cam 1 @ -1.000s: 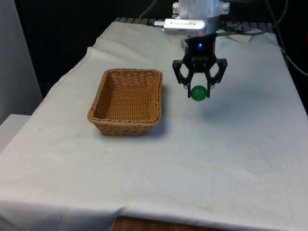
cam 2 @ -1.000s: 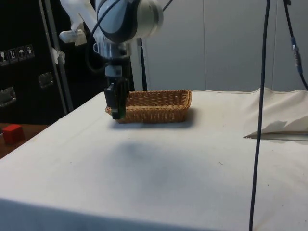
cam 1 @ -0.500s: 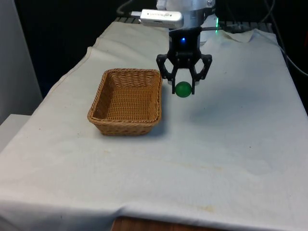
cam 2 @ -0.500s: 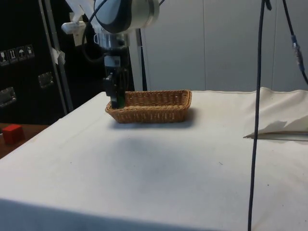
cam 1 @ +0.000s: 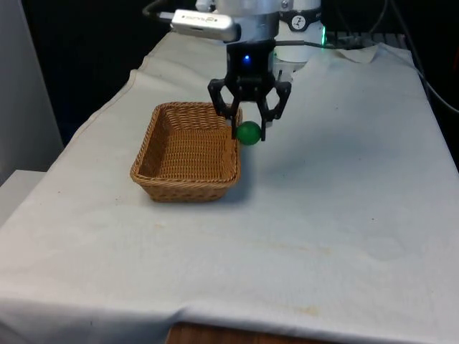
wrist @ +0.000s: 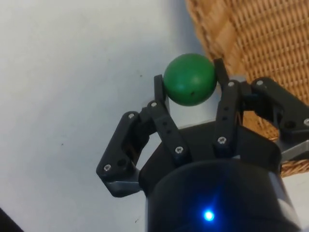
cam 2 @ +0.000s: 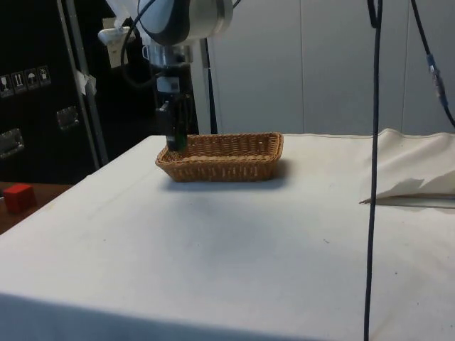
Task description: Pick up the ball and place it into the basket.
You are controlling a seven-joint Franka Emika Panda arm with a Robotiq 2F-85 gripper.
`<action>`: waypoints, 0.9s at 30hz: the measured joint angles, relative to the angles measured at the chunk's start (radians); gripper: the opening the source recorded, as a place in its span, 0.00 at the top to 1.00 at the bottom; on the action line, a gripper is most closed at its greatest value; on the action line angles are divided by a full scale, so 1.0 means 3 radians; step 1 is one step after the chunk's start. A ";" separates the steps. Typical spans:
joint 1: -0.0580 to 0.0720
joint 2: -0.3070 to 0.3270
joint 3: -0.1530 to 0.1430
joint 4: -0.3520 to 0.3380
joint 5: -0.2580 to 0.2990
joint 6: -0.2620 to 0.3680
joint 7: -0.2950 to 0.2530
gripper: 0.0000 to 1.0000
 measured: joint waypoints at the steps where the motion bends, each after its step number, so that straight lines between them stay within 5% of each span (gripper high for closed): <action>1: -0.0003 0.0010 -0.0013 0.0007 0.0010 0.0000 -0.0013 0.97; 27: -0.0150 0.0333 -0.0293 0.0157 0.0490 -0.0010 -0.0520 0.97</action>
